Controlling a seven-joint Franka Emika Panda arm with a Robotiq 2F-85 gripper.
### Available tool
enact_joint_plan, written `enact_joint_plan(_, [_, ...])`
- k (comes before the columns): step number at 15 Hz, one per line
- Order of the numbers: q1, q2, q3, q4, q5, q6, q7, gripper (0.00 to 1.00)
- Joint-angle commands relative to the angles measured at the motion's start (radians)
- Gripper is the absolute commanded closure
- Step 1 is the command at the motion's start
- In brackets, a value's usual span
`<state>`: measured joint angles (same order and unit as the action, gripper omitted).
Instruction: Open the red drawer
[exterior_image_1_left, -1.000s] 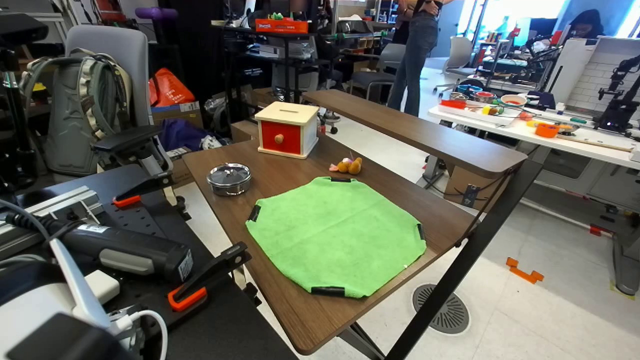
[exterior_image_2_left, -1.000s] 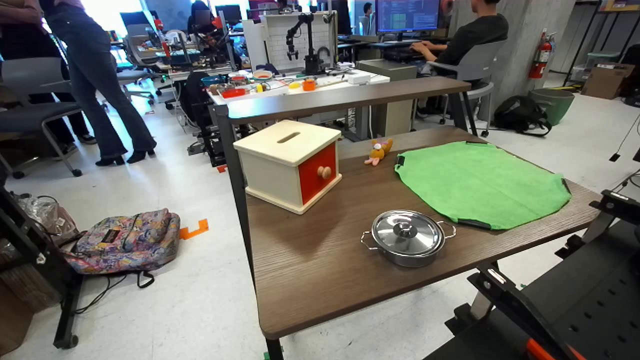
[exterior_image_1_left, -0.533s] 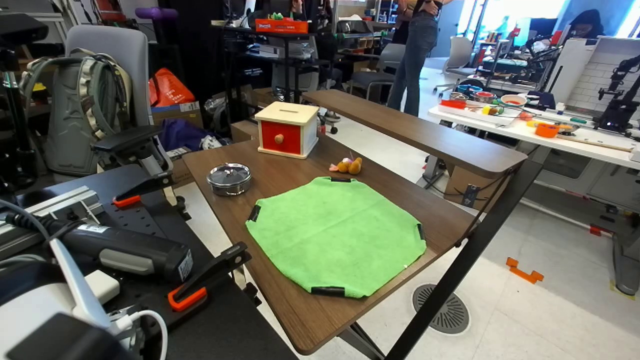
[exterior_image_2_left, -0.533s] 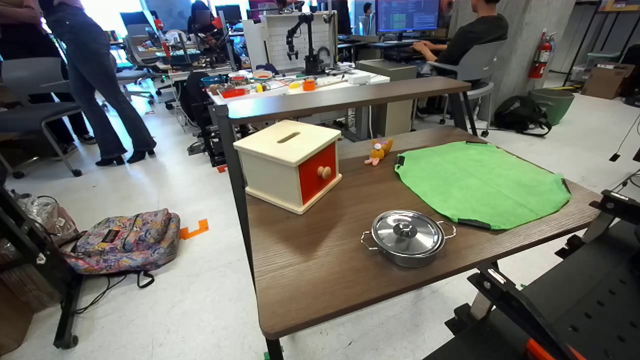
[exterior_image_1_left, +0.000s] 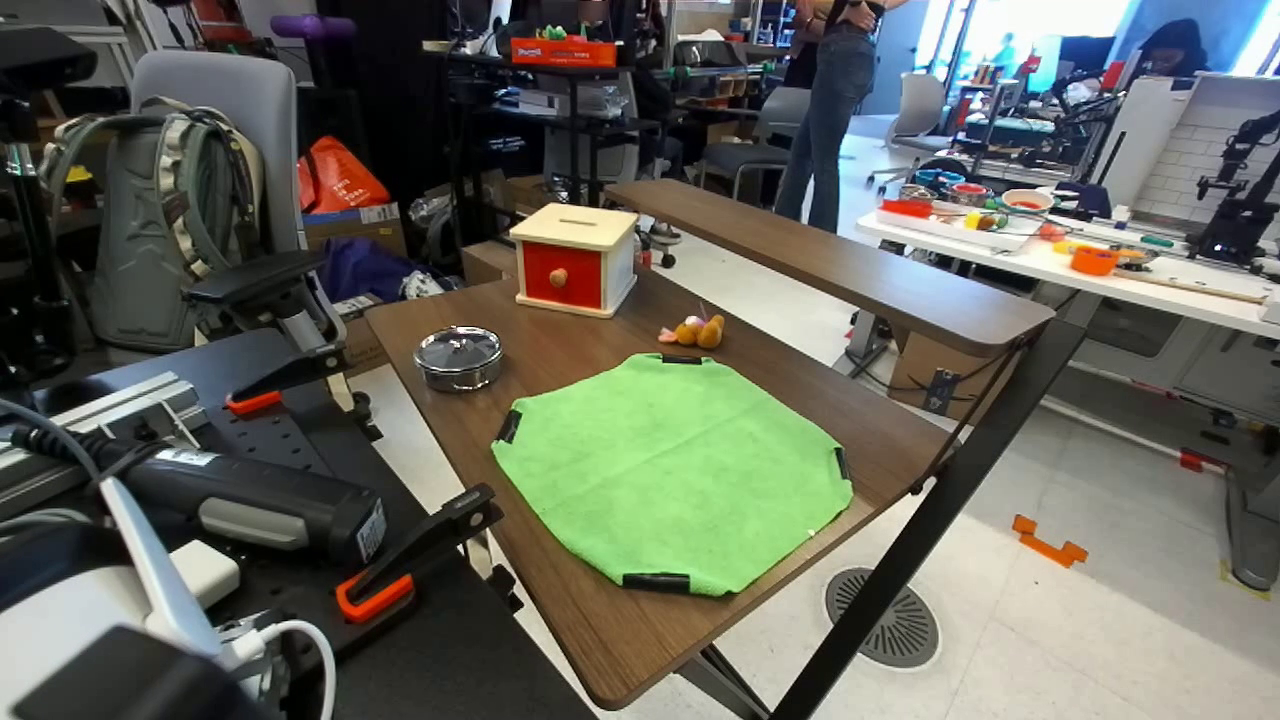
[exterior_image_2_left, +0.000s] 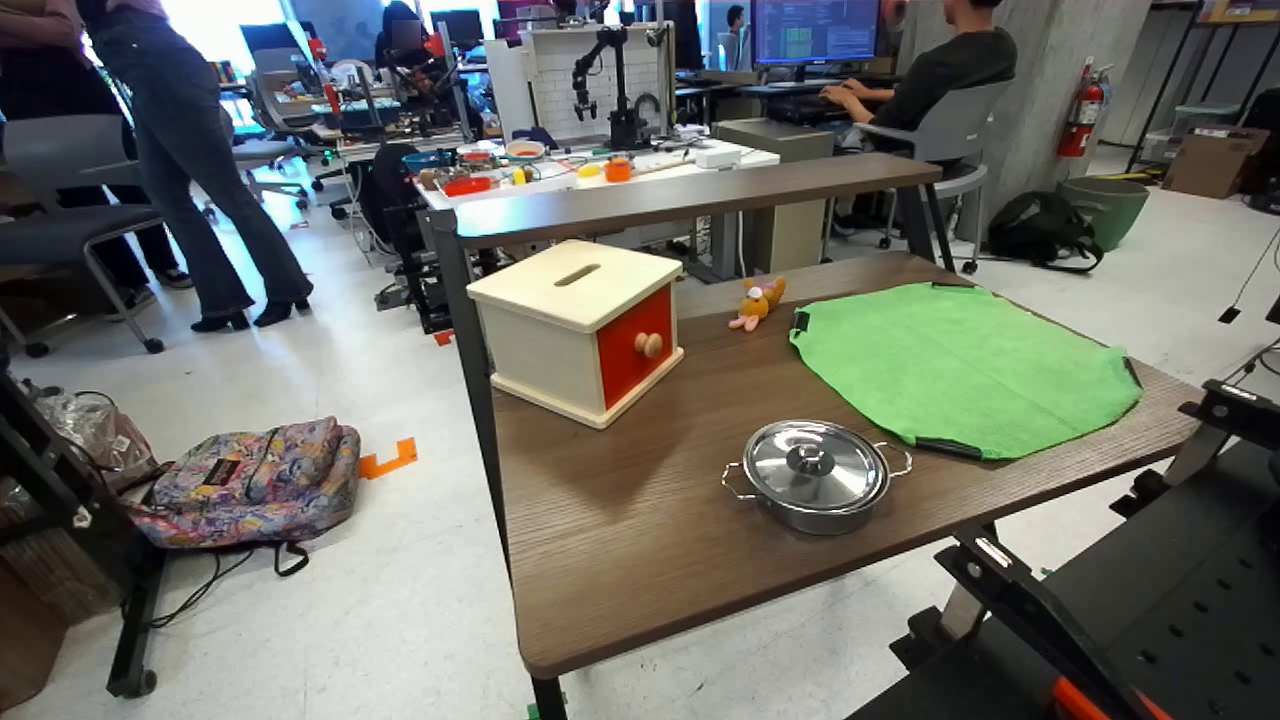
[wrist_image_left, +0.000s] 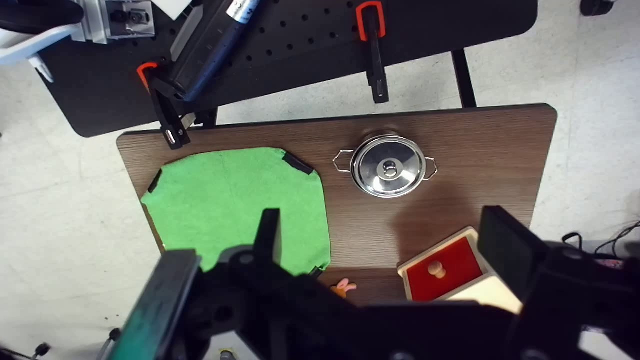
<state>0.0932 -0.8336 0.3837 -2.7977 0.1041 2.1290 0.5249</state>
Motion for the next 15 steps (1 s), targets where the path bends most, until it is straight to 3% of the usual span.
enact_joint_plan(1, [-0.047, 0.167, -0.063, 0.046, -0.044, 0.115, -0.104, 0.00])
enact_joint_plan(4, [-0.077, 0.347, -0.120, 0.105, -0.087, 0.247, -0.205, 0.00])
enact_joint_plan(7, [-0.117, 0.521, -0.134, 0.173, -0.073, 0.365, -0.313, 0.00])
enact_joint_plan(8, [-0.091, 0.583, -0.171, 0.201, -0.095, 0.396, -0.314, 0.00])
enact_joint_plan(12, [-0.070, 0.824, -0.214, 0.349, -0.078, 0.474, -0.377, 0.00])
enact_joint_plan(15, [-0.051, 0.975, -0.229, 0.468, -0.068, 0.462, -0.424, 0.00])
